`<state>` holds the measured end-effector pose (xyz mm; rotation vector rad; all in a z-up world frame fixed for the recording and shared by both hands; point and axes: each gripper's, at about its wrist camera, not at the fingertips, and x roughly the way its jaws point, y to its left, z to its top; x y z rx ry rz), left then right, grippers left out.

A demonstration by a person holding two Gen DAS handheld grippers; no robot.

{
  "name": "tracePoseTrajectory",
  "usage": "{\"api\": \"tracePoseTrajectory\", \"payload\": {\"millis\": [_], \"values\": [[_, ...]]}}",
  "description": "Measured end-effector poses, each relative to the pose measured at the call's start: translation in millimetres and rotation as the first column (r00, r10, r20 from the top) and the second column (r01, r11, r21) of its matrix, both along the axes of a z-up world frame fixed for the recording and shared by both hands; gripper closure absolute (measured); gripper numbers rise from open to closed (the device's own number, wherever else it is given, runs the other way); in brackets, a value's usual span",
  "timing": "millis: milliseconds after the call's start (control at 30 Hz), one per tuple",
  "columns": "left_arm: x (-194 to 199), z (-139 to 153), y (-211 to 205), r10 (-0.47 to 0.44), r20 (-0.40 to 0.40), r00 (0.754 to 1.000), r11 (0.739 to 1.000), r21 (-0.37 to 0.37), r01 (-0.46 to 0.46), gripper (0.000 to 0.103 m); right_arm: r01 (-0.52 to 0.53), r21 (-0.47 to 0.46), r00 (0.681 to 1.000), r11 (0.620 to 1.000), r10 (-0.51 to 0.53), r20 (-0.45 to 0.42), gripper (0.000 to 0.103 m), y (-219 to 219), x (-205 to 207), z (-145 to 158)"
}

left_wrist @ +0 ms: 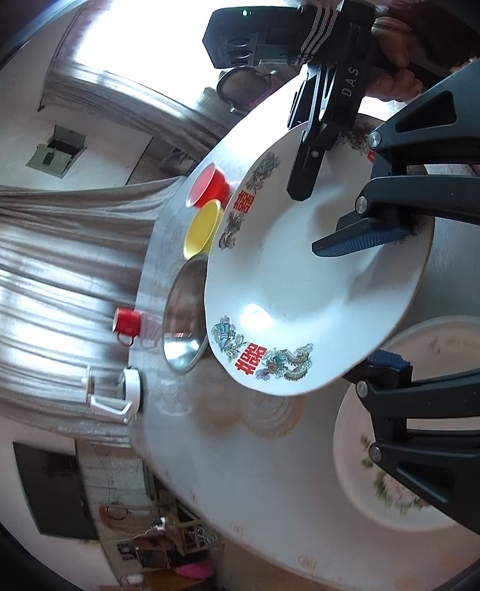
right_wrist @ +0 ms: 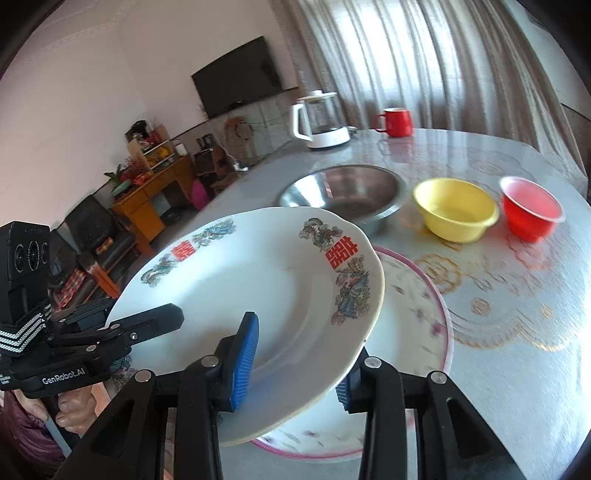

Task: Organize plates and bowls
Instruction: 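Lower the double-happiness plate onto the purple-rimmed plate and open the right gripper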

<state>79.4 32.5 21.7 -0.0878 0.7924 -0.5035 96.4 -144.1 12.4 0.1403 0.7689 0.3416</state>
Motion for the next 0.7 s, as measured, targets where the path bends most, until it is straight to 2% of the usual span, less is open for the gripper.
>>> {"api": "tracePoseTrajectory", "payload": {"millis": [233,433,700], "values": [[2.6,-18.0,-28.7,-0.026,-0.072,0.997,0.999,0.017,0.027,0.057,0.083,0.002,0.994,0.997,-0.083,-0.067,0.067,-35.8,-6.8,-18.3],[8.2,-27.7,-28.8,-0.01,-0.121,0.993,0.999,0.034,0.014,0.056,0.109,-0.023,0.99,0.994,-0.111,-0.089,0.065,-43.3,-8.4,-28.2],[6.0,-29.6,-29.5,0.001,-0.107,0.994,0.999,0.042,0.004,0.055,0.109,-0.041,0.991,0.993,-0.112,-0.078,0.064,-44.1,-11.5,-29.6]]}}
